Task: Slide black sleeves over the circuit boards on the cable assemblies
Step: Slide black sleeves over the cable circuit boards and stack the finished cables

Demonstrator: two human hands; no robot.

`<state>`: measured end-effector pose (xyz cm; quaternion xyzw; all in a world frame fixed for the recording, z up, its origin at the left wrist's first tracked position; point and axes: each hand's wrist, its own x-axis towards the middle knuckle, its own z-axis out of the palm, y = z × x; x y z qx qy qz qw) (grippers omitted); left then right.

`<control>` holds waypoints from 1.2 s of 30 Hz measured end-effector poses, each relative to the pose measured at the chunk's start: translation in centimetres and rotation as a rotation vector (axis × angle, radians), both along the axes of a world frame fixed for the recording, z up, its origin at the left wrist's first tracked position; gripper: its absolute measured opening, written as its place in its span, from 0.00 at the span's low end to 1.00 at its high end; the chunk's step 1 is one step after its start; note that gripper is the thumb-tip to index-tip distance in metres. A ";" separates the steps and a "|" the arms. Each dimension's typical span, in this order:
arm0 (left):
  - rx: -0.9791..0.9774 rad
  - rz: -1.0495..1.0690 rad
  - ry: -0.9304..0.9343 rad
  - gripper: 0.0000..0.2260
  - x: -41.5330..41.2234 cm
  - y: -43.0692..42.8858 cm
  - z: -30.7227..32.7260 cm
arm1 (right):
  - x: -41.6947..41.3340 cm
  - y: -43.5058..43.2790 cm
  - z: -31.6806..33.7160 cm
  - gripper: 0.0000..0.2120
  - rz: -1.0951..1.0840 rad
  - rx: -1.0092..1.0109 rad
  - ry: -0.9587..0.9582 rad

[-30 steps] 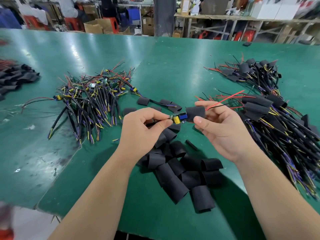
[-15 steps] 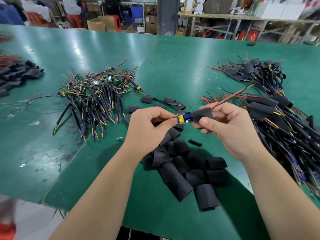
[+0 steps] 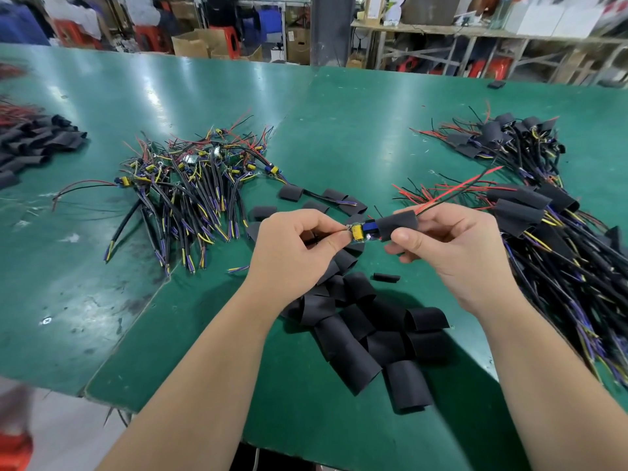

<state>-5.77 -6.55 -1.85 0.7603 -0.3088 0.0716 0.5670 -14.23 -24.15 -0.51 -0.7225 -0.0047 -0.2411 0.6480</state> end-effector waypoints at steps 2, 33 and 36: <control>-0.003 -0.002 -0.009 0.12 0.0 0.1 0.1 | 0.1 0.2 -0.1 0.11 -0.040 -0.001 0.004; -0.023 -0.058 0.075 0.11 -0.1 0.4 0.3 | -0.1 -0.3 0.1 0.20 0.280 0.228 0.057; 0.008 -0.066 0.067 0.09 -0.3 0.2 0.3 | -0.2 -0.3 0.1 0.16 0.234 0.151 0.090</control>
